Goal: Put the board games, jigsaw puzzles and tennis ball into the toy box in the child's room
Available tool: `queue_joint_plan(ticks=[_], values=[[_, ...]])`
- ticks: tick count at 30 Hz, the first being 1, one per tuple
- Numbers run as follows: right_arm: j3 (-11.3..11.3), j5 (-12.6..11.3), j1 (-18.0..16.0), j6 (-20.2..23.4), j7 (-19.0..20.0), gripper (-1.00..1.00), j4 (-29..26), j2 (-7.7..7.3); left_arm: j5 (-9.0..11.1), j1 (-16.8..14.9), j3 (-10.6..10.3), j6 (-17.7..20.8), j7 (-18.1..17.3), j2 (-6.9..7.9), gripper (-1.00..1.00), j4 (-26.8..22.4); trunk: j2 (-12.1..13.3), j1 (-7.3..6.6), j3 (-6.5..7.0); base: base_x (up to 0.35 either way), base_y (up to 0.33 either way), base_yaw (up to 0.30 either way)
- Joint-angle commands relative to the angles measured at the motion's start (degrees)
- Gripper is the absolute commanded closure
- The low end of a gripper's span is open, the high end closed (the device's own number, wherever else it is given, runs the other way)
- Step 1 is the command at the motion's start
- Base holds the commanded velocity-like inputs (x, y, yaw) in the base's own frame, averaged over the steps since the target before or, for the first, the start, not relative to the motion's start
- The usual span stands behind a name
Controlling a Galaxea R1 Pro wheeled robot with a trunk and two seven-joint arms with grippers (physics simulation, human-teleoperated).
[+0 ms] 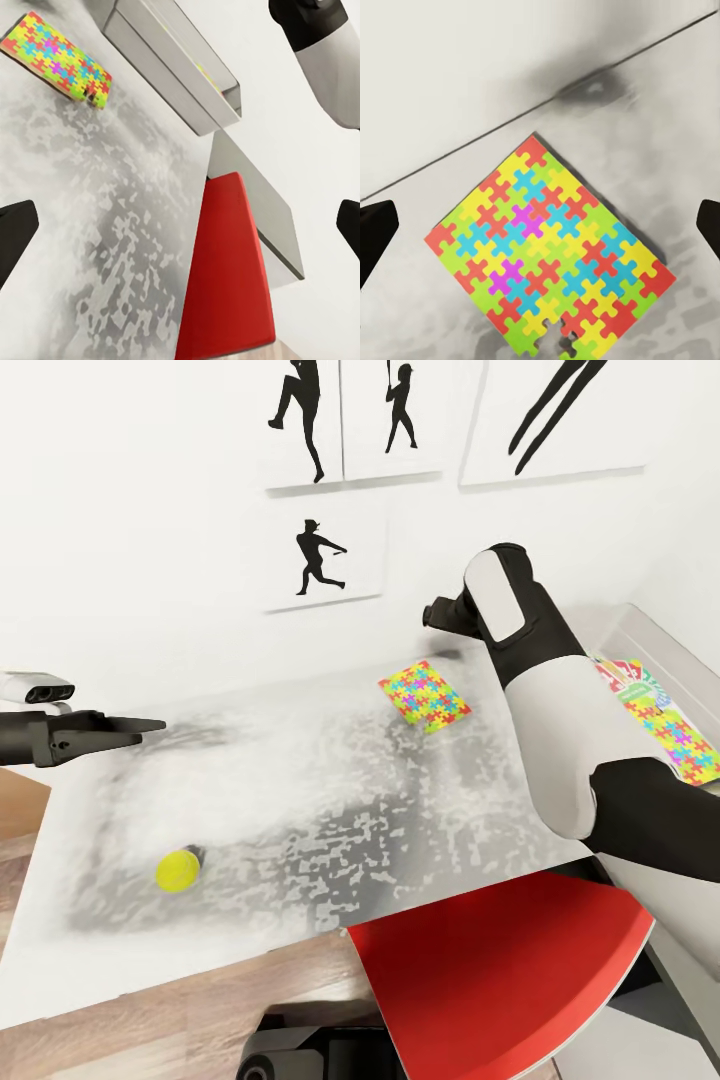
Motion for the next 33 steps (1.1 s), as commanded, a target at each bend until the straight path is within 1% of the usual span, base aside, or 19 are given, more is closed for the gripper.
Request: queue_joint_plan(ticks=[1,5,7,10,13,18,33], values=[[0.2,-0.6,0.0,-0.7,-0.6,-1.00,0.1,0.01,0.0,0.0,0.0,0.6,-0.2,0.03,-1.00,0.0,-0.1,0.03,-0.08,0.000,0.000,0.000],[0.1,-0.4,0.0,-2.9,-0.6,-1.00,1.5,0.10,0.0,0.0,-0.1,0.6,-0.2,0.00,-1.00,0.0,-0.1,0.03,-0.08,0.000,0.000,0.000],[0.1,-0.4,0.0,-4.0,-0.5,-1.00,3.6,0.16,0.0,0.0,-0.1,0.6,-0.2,-0.02,-1.00,0.0,-0.1,0.03,-0.08,0.000,0.000,0.000],[0.1,-0.3,-0.2,-7.1,-0.5,-1.00,8.8,0.14,0.0,0.0,-0.1,0.6,-0.2,-0.04,-1.00,0.0,-0.1,0.03,-0.08,0.000,0.000,0.000],[0.1,-0.1,-0.2,-8.4,-0.5,-1.00,10.6,0.16,0.0,0.0,-0.1,0.6,-0.2,-0.04,-1.00,0.0,-0.1,0.03,-0.08,0.015,0.000,0.000],[0.2,0.0,-0.2,-8.8,-0.5,-1.00,11.3,0.21,0.0,0.0,-0.1,0.6,-0.2,-0.04,-1.00,0.0,-0.1,0.03,-0.08,0.109,0.000,0.000],[0.4,0.0,-0.2,-8.7,-0.6,-1.00,10.5,0.22,0.0,0.0,-0.1,0.6,-0.2,-0.04,-1.00,0.0,-0.1,0.03,-0.08,0.041,0.000,0.000]])
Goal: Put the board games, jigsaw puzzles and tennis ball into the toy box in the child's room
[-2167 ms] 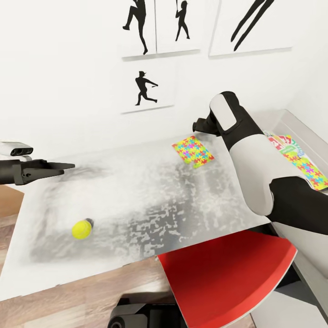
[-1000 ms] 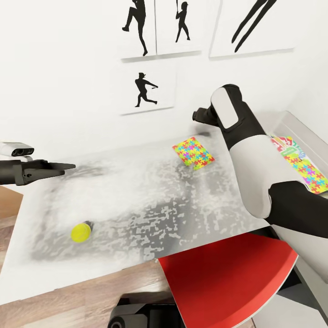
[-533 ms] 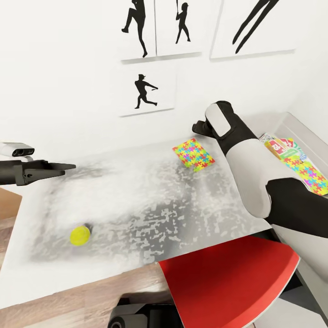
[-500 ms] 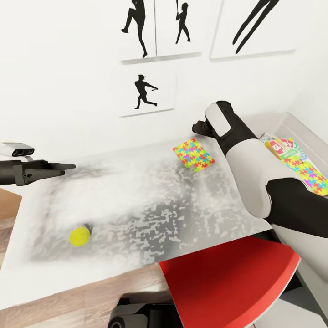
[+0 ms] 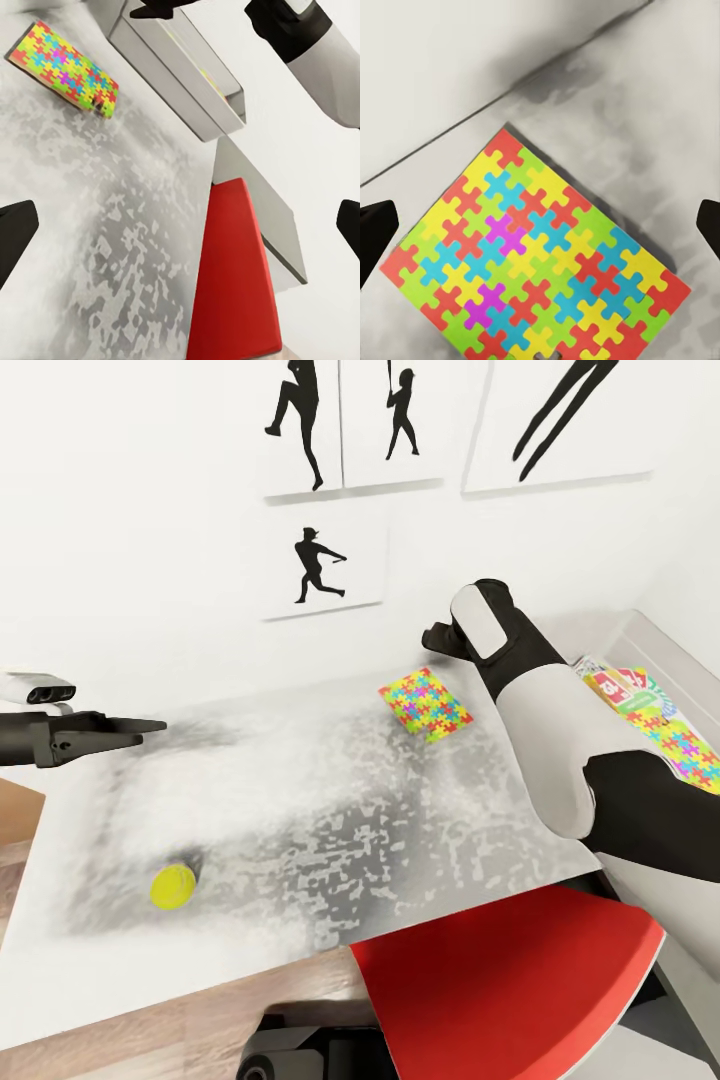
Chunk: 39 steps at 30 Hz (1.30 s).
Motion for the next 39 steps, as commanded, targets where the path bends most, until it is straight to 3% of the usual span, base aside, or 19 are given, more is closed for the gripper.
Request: queue_joint_plan(ticks=[1,11,29,39], values=[[0.3,-0.6,-0.1,0.1,-0.5,-1.00,0.0,-0.04,0.0,0.0,0.0,0.6,-0.2,0.05,-1.00,0.0,-0.1,0.04,-0.08,0.025,0.000,0.000],[0.4,-0.5,-0.1,0.1,-0.5,-1.00,0.0,0.04,0.0,0.0,0.0,0.6,-0.2,0.12,-1.00,0.0,-0.1,0.04,-0.32,0.006,0.000,0.000],[0.7,-0.4,0.0,-0.4,-0.3,-1.00,0.0,0.04,0.0,0.0,0.0,0.5,-0.2,0.04,-1.00,0.0,-0.1,0.04,-1.93,0.000,0.000,0.000],[0.7,-0.3,-0.1,-0.3,6.4,-1.00,-1.6,0.04,0.0,0.0,0.2,0.6,-0.2,0.10,-1.00,0.0,-0.1,0.04,-2.87,0.000,0.000,0.000]])
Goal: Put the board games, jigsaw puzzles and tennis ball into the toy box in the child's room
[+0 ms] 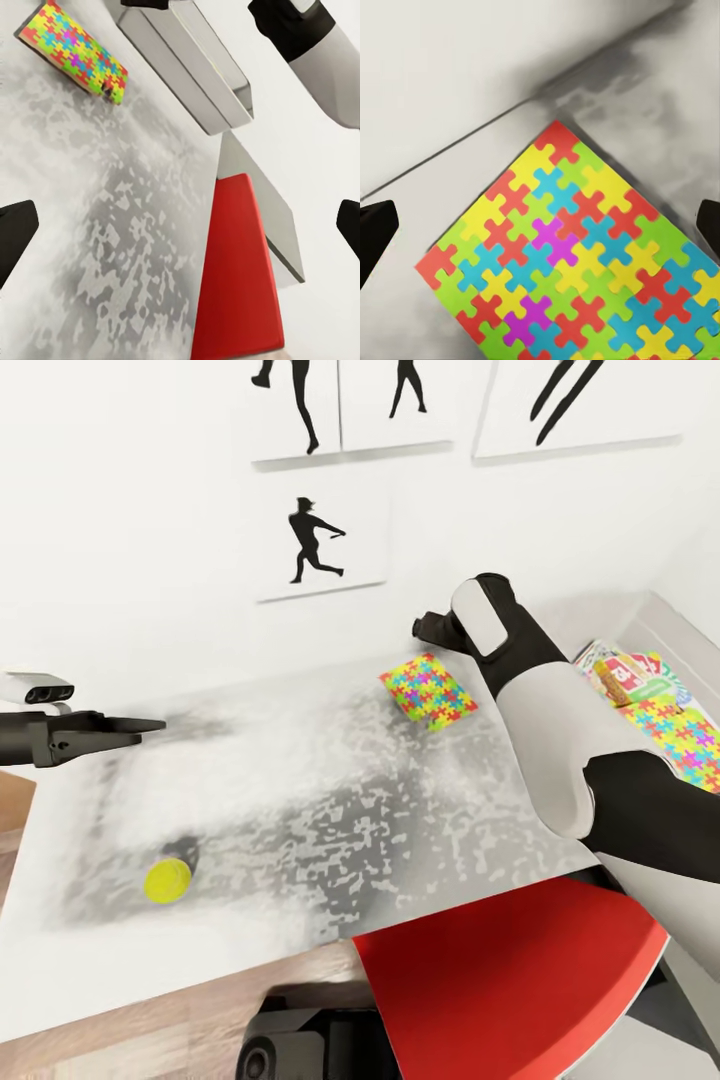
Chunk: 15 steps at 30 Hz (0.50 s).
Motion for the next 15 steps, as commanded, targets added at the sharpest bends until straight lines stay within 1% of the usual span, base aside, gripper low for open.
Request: queue_joint_plan(ticks=[1,15], values=[[0.3,-0.6,0.0,0.1,-0.3,-1.00,-0.2,-0.04,0.0,0.0,0.0,0.6,-0.2,0.03,-1.00,0.0,-0.1,0.03,-0.17,0.000,0.000,0.000],[0.4,-0.3,-0.1,0.3,0.0,-1.00,-0.5,-0.12,0.0,0.0,-0.1,0.6,-0.2,-0.12,-1.00,0.0,-0.1,0.03,-1.49,0.000,0.000,0.000]])
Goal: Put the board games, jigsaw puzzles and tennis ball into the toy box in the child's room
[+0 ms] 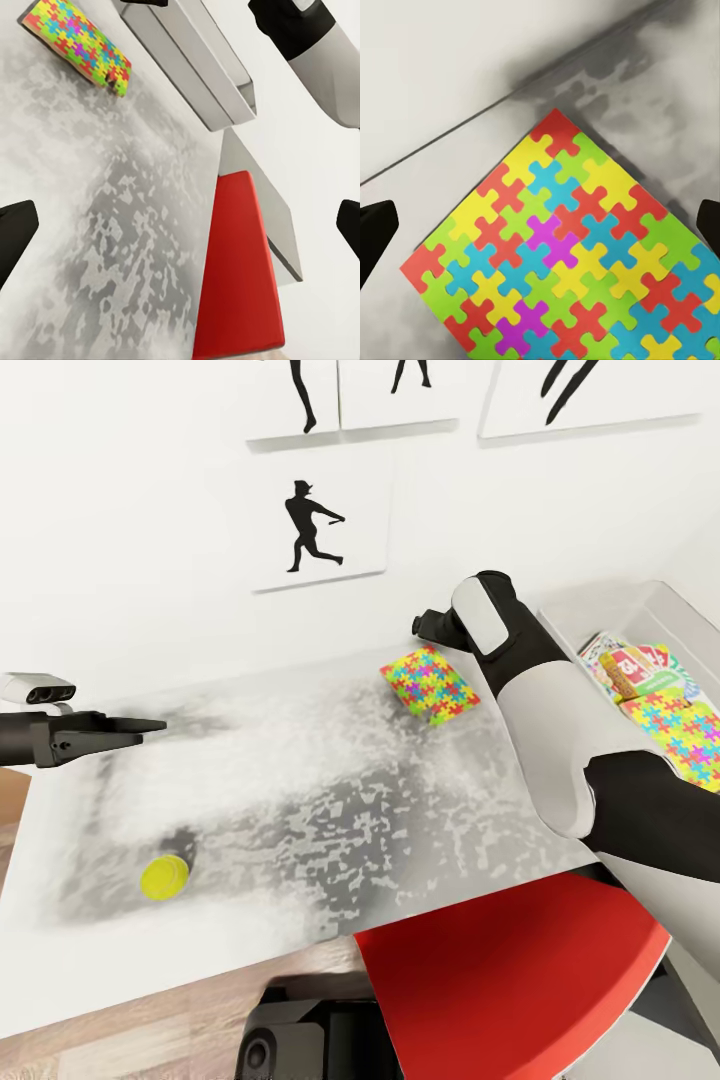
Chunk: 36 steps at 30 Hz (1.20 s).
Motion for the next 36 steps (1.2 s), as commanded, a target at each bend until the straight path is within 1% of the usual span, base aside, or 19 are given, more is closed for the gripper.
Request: queue_joint_plan(ticks=[1,3,6,13,36], values=[[0.4,-0.6,-0.1,0.1,-0.5,-1.00,0.0,-0.04,0.0,0.0,-0.1,0.6,-0.2,-0.01,-1.00,0.0,-0.1,0.03,-0.17,0.000,0.000,0.000],[1.0,-0.6,-0.1,0.1,-0.6,-1.00,0.0,-0.01,0.0,0.0,-0.1,0.6,-0.2,-0.04,-1.00,0.0,-0.1,0.03,-0.36,0.000,0.000,0.000],[2.9,-0.5,-0.4,-0.1,-0.5,-1.00,0.0,-0.03,0.0,0.0,-0.1,0.6,-0.2,-0.06,-1.00,0.0,-0.1,0.03,-0.64,0.000,0.000,0.000],[4.4,-0.5,-0.7,-0.4,-0.5,-1.00,0.0,0.04,0.0,0.0,0.0,0.5,-0.2,-0.07,-1.00,0.0,-0.1,0.03,-1.30,0.000,0.000,0.000],[5.1,-0.5,-2.6,-0.6,-0.6,-1.00,-1.0,0.13,0.0,0.0,0.2,0.6,-0.2,-0.01,-1.00,0.0,-0.1,0.03,-3.47,0.000,0.000,0.000]])
